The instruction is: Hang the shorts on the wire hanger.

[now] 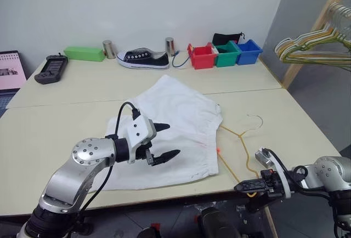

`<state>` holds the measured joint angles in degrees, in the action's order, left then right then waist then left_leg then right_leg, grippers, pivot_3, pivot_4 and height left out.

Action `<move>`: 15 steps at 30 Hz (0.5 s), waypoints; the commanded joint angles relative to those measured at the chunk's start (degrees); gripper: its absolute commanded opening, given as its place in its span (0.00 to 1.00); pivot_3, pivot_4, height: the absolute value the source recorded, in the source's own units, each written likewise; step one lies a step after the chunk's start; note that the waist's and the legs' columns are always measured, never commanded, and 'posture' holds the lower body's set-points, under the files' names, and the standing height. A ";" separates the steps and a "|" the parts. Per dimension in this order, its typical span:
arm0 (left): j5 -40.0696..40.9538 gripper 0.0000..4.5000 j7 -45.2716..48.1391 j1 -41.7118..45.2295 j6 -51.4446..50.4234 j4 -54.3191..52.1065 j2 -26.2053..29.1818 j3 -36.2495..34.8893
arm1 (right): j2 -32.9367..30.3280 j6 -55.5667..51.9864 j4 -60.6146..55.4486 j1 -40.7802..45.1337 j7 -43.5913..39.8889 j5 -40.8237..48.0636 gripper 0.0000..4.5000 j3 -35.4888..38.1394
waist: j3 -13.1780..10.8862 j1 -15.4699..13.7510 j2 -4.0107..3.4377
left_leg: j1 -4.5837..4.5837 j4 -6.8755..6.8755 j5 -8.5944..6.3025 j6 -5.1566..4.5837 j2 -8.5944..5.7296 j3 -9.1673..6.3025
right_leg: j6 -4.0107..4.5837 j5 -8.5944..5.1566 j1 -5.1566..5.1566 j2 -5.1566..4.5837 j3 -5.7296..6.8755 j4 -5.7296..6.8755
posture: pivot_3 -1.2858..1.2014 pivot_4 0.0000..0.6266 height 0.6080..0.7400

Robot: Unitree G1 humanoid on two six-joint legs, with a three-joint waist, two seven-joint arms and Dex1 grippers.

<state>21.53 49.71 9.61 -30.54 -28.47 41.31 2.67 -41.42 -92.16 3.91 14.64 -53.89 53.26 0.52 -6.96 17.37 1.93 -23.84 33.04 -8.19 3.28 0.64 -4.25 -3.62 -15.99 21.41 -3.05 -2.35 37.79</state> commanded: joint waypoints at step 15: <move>-0.34 0.98 0.62 1.63 1.25 0.09 -0.14 0.47 | -5.82 4.96 6.34 8.05 -5.63 -2.51 0.00 -0.49 | -0.04 0.39 -0.06 | 0.01 0.07 -0.21 0.34 -0.04 0.03 | -0.04 0.02 0.01 -0.04 -0.07 -0.04 | 0.41 0.10 1.00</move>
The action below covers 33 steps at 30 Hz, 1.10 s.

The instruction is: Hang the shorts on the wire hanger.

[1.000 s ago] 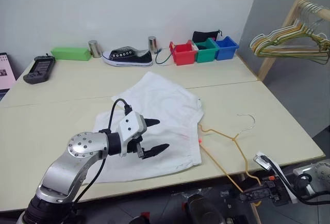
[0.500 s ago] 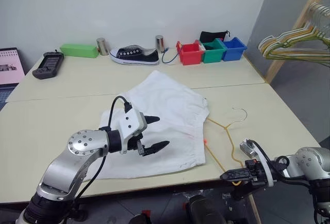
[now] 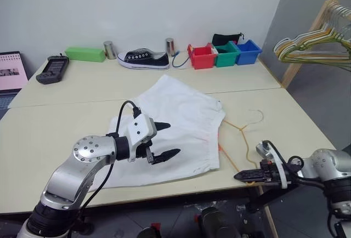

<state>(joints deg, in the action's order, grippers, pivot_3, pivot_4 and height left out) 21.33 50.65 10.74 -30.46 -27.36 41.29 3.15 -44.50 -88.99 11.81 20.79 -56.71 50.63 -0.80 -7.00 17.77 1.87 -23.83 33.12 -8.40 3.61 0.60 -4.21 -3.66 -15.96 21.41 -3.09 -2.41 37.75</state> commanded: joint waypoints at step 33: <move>-0.54 0.98 2.48 5.70 3.29 3.87 2.86 -1.46 | -2.07 28.75 -10.40 12.35 -0.18 -19.46 0.00 -8.01 | 0.08 -0.23 -0.16 | -0.06 -0.04 0.20 -0.38 0.01 -0.01 | -0.14 -0.11 0.03 0.08 -0.01 0.26 | 0.42 0.07 1.00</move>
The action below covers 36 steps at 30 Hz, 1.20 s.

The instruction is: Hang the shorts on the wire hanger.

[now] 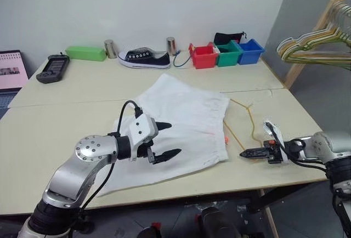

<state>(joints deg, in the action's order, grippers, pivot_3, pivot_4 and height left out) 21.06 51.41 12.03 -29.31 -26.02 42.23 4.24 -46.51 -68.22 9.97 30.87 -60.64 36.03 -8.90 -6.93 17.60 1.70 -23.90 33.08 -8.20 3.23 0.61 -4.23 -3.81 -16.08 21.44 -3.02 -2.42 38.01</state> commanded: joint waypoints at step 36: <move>-28.55 0.98 26.78 60.38 52.34 76.44 -0.60 12.30 | 11.73 39.38 -14.39 13.77 15.47 -44.37 0.00 -13.68 | 0.13 1.65 -0.06 | -0.18 0.45 0.05 0.00 -0.08 -0.04 | -0.49 0.22 0.35 -0.07 -0.02 0.91 | 0.40 0.01 1.00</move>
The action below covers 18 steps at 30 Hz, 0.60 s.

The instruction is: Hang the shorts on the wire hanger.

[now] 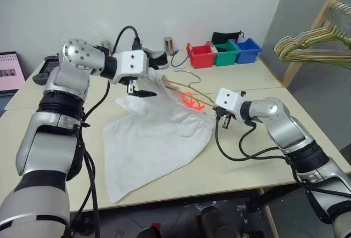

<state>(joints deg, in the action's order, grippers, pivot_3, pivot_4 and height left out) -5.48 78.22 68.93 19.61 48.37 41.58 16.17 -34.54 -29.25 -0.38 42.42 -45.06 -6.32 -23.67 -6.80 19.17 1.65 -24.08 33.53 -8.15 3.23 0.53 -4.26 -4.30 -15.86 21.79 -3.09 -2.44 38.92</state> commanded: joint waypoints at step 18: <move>-8.17 0.98 -4.20 4.51 8.36 7.01 -1.86 1.22 | 2.10 3.46 -6.79 4.49 -1.39 -10.01 0.00 0.45 | 0.01 3.35 0.01 | -0.04 0.37 0.02 -0.03 0.00 -0.03 | -0.15 0.08 -0.07 -0.02 -0.02 0.11 | 0.40 0.01 1.00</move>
<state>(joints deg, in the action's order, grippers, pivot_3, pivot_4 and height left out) -13.60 74.64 72.34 27.68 56.04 39.17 17.71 -33.21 -25.57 -3.48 43.91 -46.19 -17.09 -25.57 -6.79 22.52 1.66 -24.11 33.90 -8.13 3.20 0.53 -4.30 -4.46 -15.78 21.73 -3.11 -2.46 39.04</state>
